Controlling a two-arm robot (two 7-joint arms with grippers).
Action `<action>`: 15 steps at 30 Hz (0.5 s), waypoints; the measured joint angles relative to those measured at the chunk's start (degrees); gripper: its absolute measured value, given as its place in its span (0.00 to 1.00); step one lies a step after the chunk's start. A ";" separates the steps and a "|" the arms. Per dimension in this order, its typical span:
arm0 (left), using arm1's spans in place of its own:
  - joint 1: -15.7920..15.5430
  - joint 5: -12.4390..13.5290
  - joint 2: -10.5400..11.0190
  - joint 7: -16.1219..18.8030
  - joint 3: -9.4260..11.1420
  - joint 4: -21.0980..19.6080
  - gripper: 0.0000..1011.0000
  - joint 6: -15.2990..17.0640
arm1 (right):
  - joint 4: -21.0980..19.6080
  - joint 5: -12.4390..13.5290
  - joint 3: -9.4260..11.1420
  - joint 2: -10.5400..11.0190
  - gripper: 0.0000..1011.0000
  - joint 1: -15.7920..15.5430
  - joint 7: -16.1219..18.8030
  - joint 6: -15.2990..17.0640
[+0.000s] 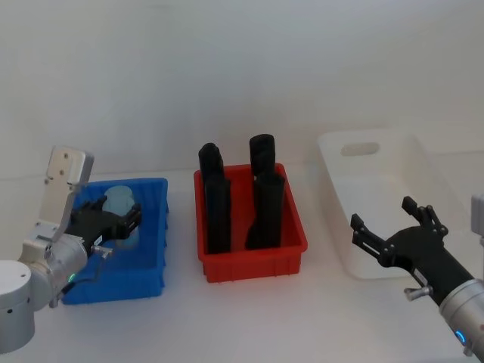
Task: Pick the cotton swabs from the blue box and place them into the white box.
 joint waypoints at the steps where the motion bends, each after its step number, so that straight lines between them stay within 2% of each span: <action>1: 0.12 0.15 0.23 -0.34 -0.13 -1.31 0.66 0.40 | 0.00 0.00 0.00 0.00 0.99 0.00 0.00 0.00; 15: 0.68 0.52 2.25 -5.69 -1.04 -10.82 0.66 5.17 | 0.00 0.00 0.00 0.00 0.99 0.00 0.00 0.00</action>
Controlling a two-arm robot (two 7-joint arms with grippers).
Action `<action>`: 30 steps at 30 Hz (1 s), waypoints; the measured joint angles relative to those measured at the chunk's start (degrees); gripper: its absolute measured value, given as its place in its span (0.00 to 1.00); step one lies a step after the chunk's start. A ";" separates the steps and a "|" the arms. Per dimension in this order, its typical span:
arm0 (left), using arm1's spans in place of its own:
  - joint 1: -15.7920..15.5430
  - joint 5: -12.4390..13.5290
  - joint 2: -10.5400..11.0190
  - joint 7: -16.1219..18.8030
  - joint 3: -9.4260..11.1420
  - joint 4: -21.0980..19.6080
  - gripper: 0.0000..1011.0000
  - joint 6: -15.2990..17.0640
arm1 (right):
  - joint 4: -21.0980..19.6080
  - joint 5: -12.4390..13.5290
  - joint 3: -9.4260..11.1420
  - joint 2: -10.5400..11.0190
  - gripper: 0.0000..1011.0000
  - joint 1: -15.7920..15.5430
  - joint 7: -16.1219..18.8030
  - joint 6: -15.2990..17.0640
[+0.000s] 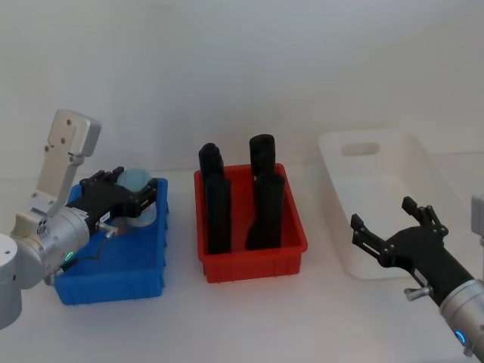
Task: Pick the cotton swabs from the blue box and place them into the white box.
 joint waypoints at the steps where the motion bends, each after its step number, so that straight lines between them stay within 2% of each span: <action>1: 0.00 -0.03 0.11 -0.53 -0.03 -0.43 0.66 0.32 | 0.00 0.00 0.00 0.00 0.99 0.00 0.00 0.00; 14: -0.45 -0.94 1.91 -9.54 -0.41 -6.46 0.66 4.32 | 0.00 0.00 0.00 0.00 0.99 0.00 0.00 0.00; 24: -1.47 -1.89 2.11 -16.64 0.17 -8.15 0.66 5.70 | 0.00 0.00 0.00 0.00 0.99 0.00 0.00 0.00; 30: -2.02 -2.22 1.76 -19.48 0.77 -8.39 0.66 6.02 | 0.00 0.00 0.00 0.00 0.99 0.00 0.00 0.00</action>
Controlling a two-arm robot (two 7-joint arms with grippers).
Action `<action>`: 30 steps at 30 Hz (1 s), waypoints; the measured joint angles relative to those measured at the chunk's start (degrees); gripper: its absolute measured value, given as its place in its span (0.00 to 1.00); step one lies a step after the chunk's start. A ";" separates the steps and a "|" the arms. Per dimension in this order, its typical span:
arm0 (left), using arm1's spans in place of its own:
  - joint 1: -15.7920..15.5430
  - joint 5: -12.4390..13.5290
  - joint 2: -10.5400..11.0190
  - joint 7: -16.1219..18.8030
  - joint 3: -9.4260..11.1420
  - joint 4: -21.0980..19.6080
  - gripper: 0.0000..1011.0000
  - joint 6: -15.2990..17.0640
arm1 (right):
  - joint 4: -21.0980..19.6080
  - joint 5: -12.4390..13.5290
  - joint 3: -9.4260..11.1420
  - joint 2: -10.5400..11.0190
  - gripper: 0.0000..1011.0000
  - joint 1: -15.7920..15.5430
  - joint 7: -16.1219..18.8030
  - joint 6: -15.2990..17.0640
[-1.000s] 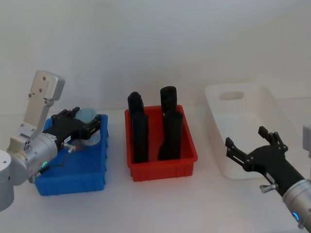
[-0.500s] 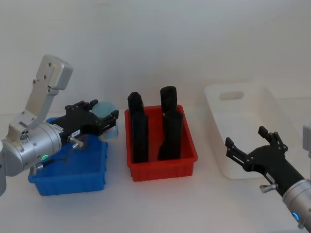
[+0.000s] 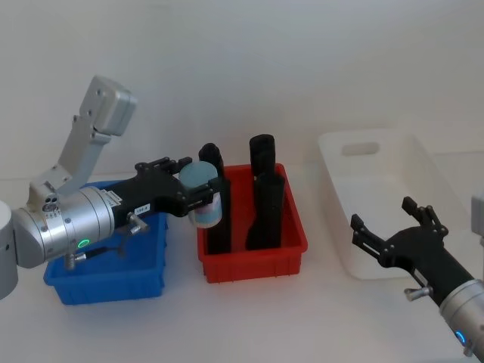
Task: Pick the cotton swabs from the blue box and place them into the white box.
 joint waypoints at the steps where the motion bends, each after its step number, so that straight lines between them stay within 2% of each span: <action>1: -0.13 -0.07 -0.08 -0.60 0.15 -0.06 0.66 0.07 | 0.00 0.00 0.00 0.00 0.99 0.00 0.00 0.00; 18: -0.81 -0.49 -0.53 -4.12 0.95 -0.39 0.66 0.51 | 0.00 -0.02 0.00 -0.01 0.99 0.02 0.22 0.00; 26: -0.90 -0.55 -0.58 -4.58 1.05 -0.43 0.66 0.57 | 0.07 -0.63 -0.14 0.02 0.99 0.50 2.60 0.10; 30: -0.92 -0.58 -0.60 -4.80 1.09 -0.46 0.66 0.60 | 0.23 -1.26 -0.41 -0.02 0.99 1.12 5.16 0.34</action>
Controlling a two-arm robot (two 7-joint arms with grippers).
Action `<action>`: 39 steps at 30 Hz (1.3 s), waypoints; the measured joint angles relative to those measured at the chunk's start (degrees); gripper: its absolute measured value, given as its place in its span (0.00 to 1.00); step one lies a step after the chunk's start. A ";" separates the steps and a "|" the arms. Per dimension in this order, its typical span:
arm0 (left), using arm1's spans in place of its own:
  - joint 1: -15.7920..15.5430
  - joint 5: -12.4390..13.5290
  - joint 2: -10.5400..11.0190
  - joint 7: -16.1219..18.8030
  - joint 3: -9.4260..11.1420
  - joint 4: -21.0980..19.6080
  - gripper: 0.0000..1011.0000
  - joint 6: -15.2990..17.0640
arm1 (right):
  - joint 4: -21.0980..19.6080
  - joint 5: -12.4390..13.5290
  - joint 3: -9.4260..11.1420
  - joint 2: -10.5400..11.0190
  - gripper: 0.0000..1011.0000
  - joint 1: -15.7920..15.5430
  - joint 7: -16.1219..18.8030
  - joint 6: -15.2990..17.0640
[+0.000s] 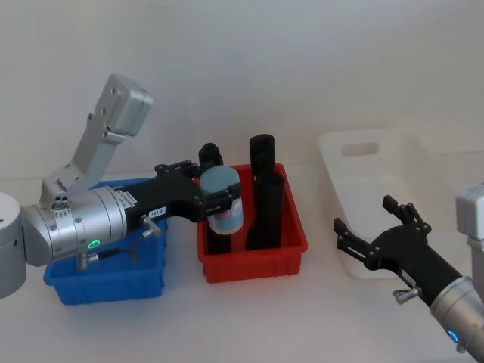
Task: Pick the cotton swabs from the blue box and place them into the white box.
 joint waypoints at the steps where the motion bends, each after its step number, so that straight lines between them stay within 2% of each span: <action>1: 0.00 -0.01 -0.01 -0.03 0.01 -0.01 0.66 0.00 | 0.04 -0.12 -0.05 -0.02 0.99 0.12 0.59 0.05; 12: -0.06 -0.03 -0.06 -0.28 0.07 -0.03 0.66 0.03 | 0.94 -2.01 -1.16 -0.78 0.99 2.45 8.09 0.79; 17: -0.08 -0.03 -0.06 -0.35 0.09 -0.03 0.66 0.04 | 1.75 -3.35 -2.05 -1.47 0.99 4.16 12.89 1.12; 18: -0.08 -0.03 -0.06 -0.36 0.09 -0.03 0.66 0.03 | 1.75 -3.35 -2.05 -1.47 0.99 4.16 12.89 1.12; 28: -0.09 -0.03 -0.06 -0.42 0.09 -0.02 0.66 0.03 | 4.11 -6.18 -3.66 -3.24 0.99 8.15 21.53 1.34; 39: -0.09 -0.03 -0.06 -0.45 0.09 -0.02 0.66 0.03 | 7.27 -8.74 -4.77 -5.14 0.99 12.14 25.73 1.34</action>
